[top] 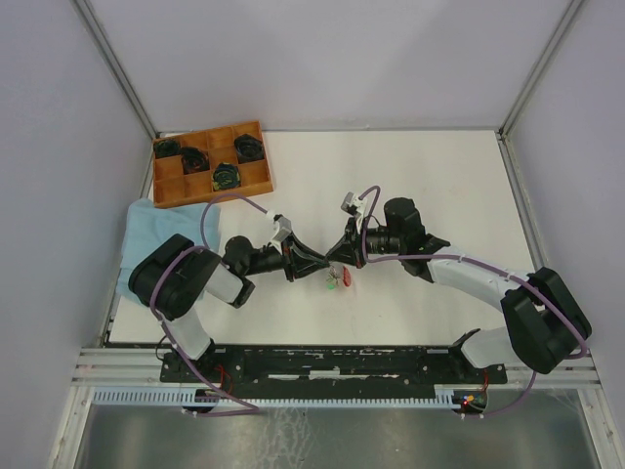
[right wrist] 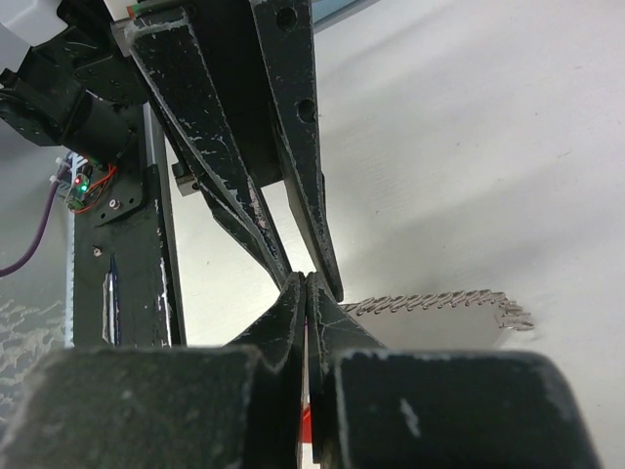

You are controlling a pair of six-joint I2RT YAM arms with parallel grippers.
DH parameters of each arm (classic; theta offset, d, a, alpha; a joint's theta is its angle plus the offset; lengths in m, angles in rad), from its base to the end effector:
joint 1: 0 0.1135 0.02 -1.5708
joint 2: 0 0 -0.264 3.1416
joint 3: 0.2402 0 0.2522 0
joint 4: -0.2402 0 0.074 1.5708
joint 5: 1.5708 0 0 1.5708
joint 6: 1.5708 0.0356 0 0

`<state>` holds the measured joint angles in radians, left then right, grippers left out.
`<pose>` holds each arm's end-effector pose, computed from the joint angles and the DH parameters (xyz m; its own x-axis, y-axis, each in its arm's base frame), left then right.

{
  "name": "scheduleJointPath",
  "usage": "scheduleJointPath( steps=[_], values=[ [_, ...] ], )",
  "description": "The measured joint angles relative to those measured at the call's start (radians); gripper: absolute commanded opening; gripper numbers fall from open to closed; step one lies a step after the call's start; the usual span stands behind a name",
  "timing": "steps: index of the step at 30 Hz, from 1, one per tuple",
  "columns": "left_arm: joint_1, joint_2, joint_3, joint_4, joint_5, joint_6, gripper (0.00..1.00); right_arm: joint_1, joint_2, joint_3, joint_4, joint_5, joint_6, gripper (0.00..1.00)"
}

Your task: Put the keys on the keyring

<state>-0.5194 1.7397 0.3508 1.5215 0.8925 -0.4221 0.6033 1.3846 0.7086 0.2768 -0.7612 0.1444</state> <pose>0.2147 -0.1547 0.1564 -0.2974 -0.1261 -0.9464 0.9423 0.1205 -0.3122 0.2263 0.1857 0.2277 -0.4512 -0.1843 -0.8732 -0.8784 0.2649 0.3979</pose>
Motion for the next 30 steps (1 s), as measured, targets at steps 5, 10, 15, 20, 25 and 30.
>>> scheduleJointPath(
  steps=[5,10,15,20,25,30],
  values=[
    [0.0,-0.003,0.0,0.0,0.002,-0.002,0.18,0.0,0.0,0.0,0.0,-0.008,0.0,0.01],
    [0.0,-0.003,0.0,0.0,0.008,-0.007,0.1,0.0,0.0,0.0,0.0,-0.021,0.0,0.01],
    [0.0,-0.003,0.0,0.0,0.01,-0.008,0.03,-0.002,0.001,0.0,-0.001,-0.029,-0.001,0.01],
    [0.0,-0.011,0.0,-0.002,0.017,-0.008,0.03,-0.003,0.0,0.0,-0.004,-0.035,-0.011,0.01],
    [0.0,-0.021,-0.011,-0.002,0.017,-0.007,0.03,-0.003,0.0,0.0,-0.007,-0.042,-0.019,0.01],
    [0.004,-0.049,-0.029,-0.007,0.016,-0.006,0.03,0.0,-0.012,0.0,-0.029,-0.04,-0.039,0.09]
  ],
)
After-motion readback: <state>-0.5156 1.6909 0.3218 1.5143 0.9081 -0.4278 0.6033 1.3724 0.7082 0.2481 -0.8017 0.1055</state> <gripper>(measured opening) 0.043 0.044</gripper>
